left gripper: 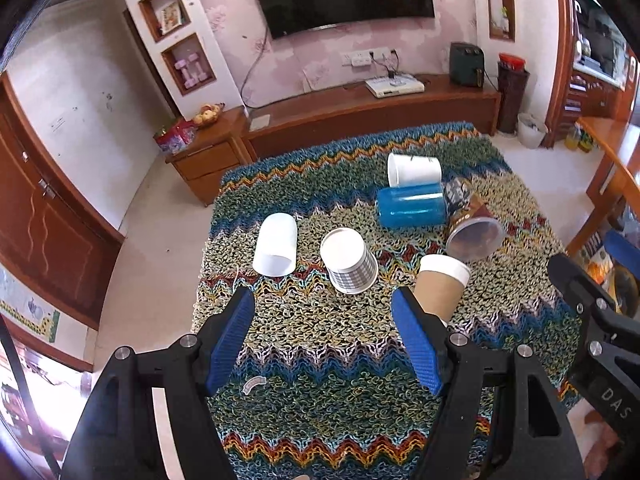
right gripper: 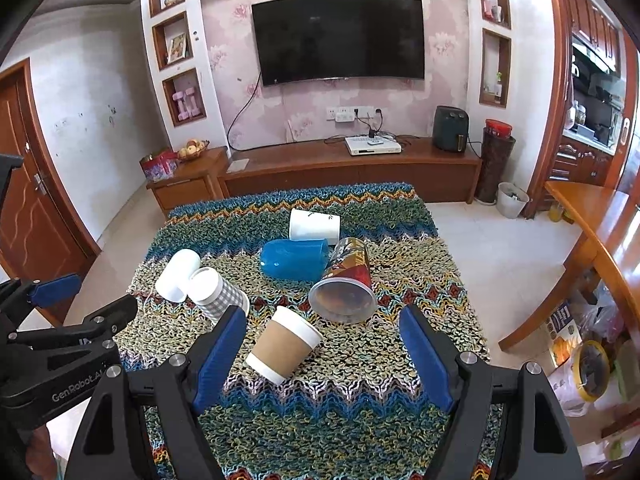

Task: Flip cup upright
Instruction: 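Move the left tool toward the gray plaid cup lying on its side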

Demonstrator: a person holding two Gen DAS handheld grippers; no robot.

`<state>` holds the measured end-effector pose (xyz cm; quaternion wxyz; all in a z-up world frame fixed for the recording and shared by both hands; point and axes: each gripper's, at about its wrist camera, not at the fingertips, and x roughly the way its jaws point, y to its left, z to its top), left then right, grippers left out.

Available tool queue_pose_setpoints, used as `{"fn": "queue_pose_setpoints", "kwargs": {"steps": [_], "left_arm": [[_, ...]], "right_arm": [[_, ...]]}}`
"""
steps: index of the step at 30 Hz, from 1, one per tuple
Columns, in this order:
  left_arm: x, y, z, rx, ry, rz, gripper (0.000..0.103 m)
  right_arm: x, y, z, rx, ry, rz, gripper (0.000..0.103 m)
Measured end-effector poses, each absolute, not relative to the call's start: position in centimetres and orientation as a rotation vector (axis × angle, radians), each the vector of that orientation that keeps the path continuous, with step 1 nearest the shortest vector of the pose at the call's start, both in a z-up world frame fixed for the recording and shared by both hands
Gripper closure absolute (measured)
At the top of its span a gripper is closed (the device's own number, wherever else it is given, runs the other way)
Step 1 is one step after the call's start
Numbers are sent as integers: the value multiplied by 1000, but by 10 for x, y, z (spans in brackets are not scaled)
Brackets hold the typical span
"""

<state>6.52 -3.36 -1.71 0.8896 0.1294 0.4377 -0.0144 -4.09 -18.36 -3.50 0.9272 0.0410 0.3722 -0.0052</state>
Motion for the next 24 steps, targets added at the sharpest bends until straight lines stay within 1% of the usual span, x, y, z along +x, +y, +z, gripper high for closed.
{"fn": "queue_pose_setpoints", "kwargs": {"steps": [9, 14, 20, 24], "left_arm": [[107, -32, -31, 353, 988, -44, 29], [137, -42, -42, 465, 1029, -68, 29], [178, -63, -66, 565, 1111, -122, 29], [209, -80, -92, 620, 1178, -157, 29]], "right_arm": [[-11, -187, -55, 90, 797, -13, 23], [0, -190, -71, 107, 834, -12, 23], [8, -191, -88, 113, 874, -8, 23], [13, -191, -97, 116, 894, -11, 23]]}}
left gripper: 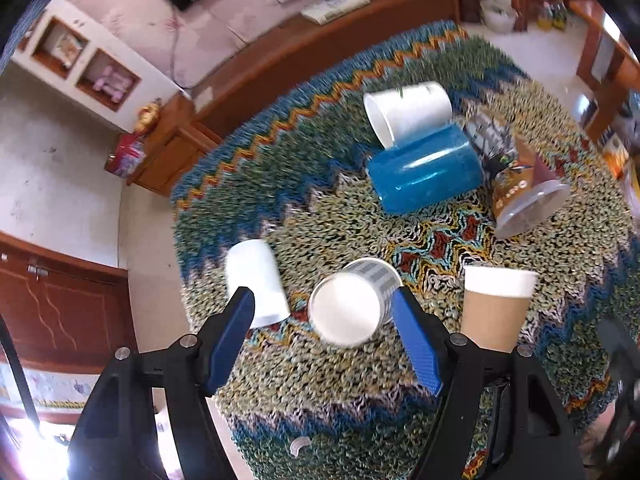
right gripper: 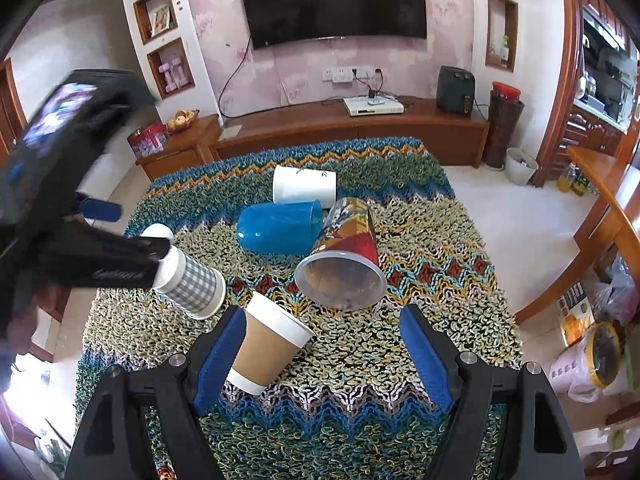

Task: Flip cup upright
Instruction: 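Move the left tool toward the gray plaid cup lying on its side, then grasp the plaid cup with the left tool and rotate it upright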

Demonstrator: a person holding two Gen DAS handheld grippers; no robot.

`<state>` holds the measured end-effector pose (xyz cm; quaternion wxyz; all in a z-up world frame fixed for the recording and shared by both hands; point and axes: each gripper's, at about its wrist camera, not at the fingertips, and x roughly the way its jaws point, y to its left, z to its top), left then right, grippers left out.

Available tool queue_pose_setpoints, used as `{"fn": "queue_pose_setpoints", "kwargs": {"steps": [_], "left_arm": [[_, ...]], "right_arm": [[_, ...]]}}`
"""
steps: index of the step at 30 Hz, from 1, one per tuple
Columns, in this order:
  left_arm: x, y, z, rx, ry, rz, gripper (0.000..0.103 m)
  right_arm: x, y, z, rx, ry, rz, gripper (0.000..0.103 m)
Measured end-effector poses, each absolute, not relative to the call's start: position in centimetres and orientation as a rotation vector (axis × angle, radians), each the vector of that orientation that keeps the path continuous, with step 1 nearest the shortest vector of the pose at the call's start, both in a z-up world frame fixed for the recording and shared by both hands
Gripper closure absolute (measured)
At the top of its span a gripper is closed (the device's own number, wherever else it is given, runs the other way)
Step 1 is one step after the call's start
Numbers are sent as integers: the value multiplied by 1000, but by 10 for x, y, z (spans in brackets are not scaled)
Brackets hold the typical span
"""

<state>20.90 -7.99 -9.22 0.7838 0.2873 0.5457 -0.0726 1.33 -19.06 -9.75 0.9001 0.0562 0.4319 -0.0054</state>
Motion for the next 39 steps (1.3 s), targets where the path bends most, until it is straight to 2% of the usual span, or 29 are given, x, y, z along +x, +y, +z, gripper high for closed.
{"fn": "queue_pose_setpoints", "kwargs": {"steps": [13, 24, 31, 39], "left_arm": [[263, -75, -160, 632, 1468, -203, 29], [227, -53, -154, 591, 1531, -274, 29], [203, -40, -174, 572, 1584, -264, 29], [198, -23, -172, 436, 1554, -238, 29]], "right_arm": [[23, -193, -111, 124, 921, -19, 23], [22, -189, -109, 121, 910, -6, 23], [17, -186, -106, 116, 906, 1, 23], [15, -182, -103, 107, 904, 6, 23]]}}
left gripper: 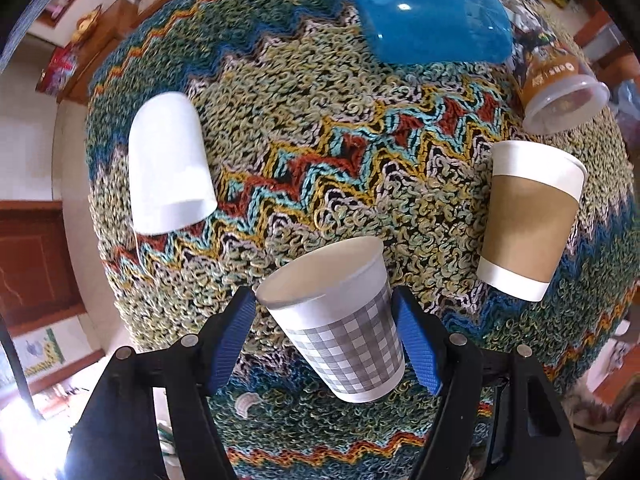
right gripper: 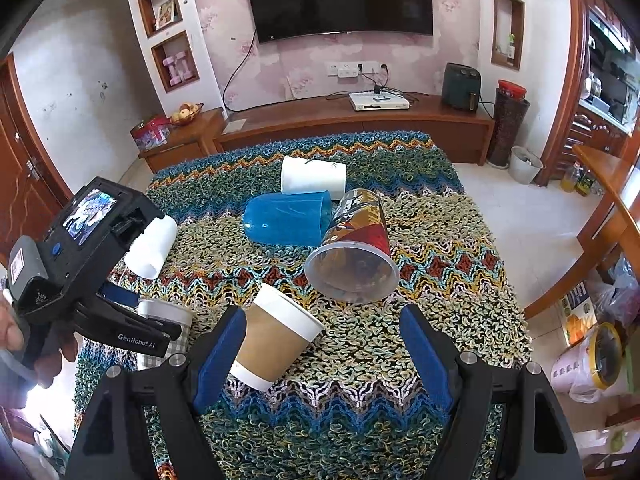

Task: Flip cup upright
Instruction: 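Grasp the plaid cup with the left tool and rotate it upright, then carry the upright plaid cup in the left tool toward the right tool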

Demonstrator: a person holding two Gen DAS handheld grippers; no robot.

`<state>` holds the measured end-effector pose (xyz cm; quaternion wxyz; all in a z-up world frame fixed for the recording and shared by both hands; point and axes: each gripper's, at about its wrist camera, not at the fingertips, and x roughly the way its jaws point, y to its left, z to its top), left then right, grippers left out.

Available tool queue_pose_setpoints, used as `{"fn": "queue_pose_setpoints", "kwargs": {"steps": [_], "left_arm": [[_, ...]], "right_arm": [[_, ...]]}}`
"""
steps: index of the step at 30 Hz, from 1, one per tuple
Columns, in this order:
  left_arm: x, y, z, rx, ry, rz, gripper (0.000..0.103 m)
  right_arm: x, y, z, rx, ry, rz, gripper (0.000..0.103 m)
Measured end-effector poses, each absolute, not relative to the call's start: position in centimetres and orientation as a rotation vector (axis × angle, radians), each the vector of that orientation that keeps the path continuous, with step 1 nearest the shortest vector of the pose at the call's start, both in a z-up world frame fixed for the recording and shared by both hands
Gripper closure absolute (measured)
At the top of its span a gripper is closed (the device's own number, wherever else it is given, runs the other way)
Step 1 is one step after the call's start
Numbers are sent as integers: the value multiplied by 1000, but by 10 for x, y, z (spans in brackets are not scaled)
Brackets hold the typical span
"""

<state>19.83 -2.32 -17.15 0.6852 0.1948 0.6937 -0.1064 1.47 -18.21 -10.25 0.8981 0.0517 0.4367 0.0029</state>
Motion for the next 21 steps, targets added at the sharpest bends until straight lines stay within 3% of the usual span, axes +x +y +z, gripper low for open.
{"fn": "queue_pose_setpoints", "kwargs": {"steps": [9, 13, 21], "left_arm": [[201, 7, -195, 191, 1651, -225, 29], [191, 12, -200, 125, 1639, -228, 35], [138, 23, -191, 7, 1605, -249, 37]], "right_arm": [[13, -176, -101, 92, 900, 16, 23], [11, -176, -99, 86, 896, 10, 23], [4, -174, -98, 81, 910, 20, 23]]}}
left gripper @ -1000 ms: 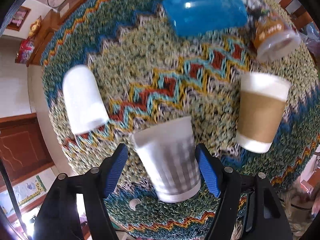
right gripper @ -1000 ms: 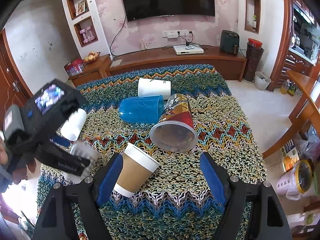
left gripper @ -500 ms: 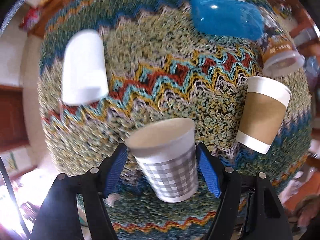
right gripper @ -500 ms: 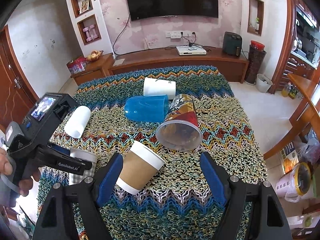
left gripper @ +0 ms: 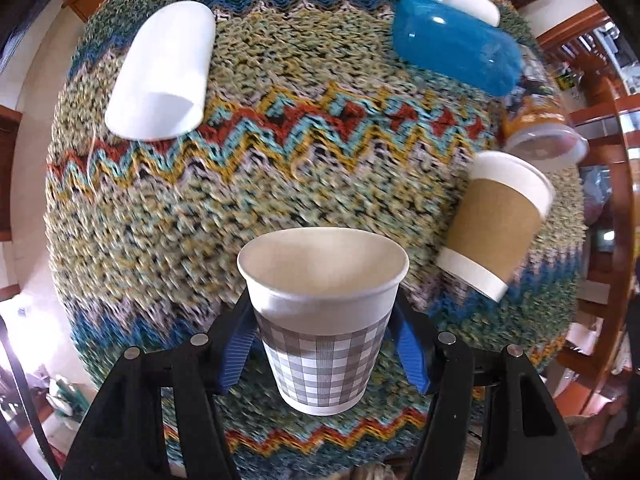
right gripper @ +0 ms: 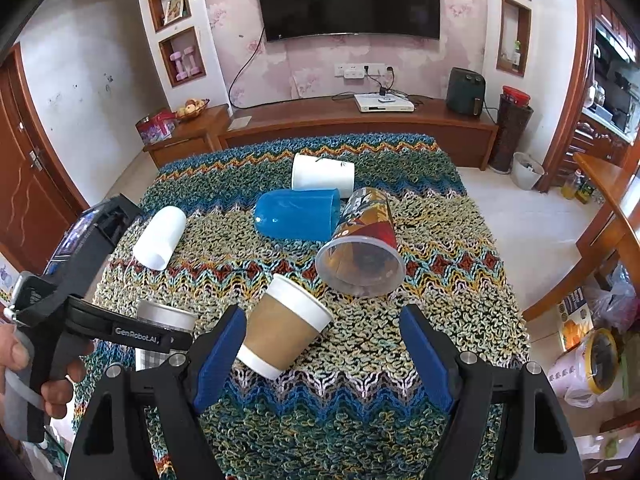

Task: Flip cup upright
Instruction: 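Carry the upright plaid cup in the left tool toward the right tool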

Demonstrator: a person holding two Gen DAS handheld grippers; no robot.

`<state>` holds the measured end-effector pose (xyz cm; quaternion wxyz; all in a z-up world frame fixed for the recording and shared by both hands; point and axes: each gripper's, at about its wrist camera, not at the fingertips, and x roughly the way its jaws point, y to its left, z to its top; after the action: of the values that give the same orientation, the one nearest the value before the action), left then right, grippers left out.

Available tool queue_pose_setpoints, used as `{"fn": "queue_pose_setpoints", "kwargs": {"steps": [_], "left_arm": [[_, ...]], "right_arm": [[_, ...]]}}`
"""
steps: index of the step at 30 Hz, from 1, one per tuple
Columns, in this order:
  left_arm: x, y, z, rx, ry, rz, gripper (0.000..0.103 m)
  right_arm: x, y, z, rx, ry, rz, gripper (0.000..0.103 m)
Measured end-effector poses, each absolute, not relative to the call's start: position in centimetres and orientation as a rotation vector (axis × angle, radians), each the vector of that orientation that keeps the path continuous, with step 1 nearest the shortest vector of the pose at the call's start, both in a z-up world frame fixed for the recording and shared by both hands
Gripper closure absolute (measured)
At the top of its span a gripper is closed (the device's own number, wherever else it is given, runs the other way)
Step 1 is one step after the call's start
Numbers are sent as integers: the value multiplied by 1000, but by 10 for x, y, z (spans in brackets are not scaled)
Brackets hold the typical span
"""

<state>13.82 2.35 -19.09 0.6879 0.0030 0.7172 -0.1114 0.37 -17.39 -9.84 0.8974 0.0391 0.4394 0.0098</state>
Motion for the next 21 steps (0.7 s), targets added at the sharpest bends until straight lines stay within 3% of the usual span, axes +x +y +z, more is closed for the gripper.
{"fn": "queue_pose_setpoints", "kwargs": {"steps": [10, 21], "left_arm": [[33, 2, -198, -54, 1598, -314, 37], [5, -38, -213, -24, 1560, -322, 37]], "right_arm": [[-6, -190, -122, 220, 1047, 94, 23], [-20, -197, -168, 401, 1239, 224, 23]]}}
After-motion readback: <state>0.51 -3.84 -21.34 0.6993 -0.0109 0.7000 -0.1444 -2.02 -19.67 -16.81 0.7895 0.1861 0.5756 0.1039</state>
